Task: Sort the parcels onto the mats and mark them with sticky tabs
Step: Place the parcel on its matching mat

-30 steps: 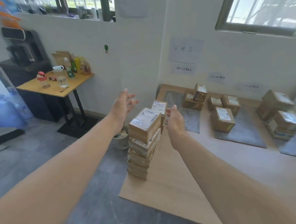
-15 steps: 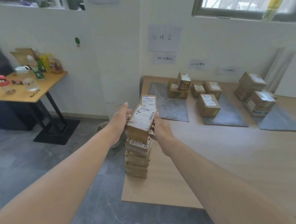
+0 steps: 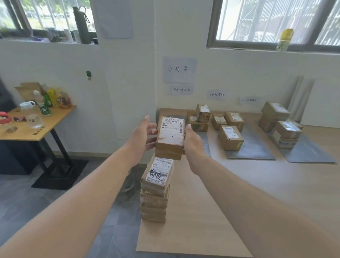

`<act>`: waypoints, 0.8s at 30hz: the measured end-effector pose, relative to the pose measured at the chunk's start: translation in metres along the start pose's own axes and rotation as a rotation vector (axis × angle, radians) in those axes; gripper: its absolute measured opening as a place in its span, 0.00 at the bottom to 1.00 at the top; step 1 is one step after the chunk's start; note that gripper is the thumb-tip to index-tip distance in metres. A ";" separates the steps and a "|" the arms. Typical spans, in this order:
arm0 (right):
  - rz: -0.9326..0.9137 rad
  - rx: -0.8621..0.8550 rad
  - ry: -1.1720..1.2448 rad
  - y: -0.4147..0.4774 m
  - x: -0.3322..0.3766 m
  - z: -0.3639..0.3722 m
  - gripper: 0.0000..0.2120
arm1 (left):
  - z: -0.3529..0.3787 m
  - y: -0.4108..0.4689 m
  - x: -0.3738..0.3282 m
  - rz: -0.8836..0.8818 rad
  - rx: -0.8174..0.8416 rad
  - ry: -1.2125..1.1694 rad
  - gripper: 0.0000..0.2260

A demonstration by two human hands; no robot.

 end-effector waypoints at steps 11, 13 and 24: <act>-0.184 -0.135 0.055 -0.020 0.042 -0.073 0.20 | 0.071 -0.020 -0.032 0.085 0.102 -0.062 0.22; -0.196 -0.185 0.062 -0.023 0.040 -0.092 0.20 | 0.090 -0.020 -0.030 0.078 0.123 -0.086 0.22; -0.246 -0.242 0.124 -0.015 0.024 -0.227 0.17 | 0.227 -0.029 -0.005 0.059 0.248 -0.004 0.24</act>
Point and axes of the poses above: each hand's wrist, its own y-axis towards the middle knuckle, its own z-axis out of the palm, x = y × z, the point moved 6 cm from there along y, towards the middle knuckle, and after that the axes turned 3 degrees about y, right-handed, at the moved point
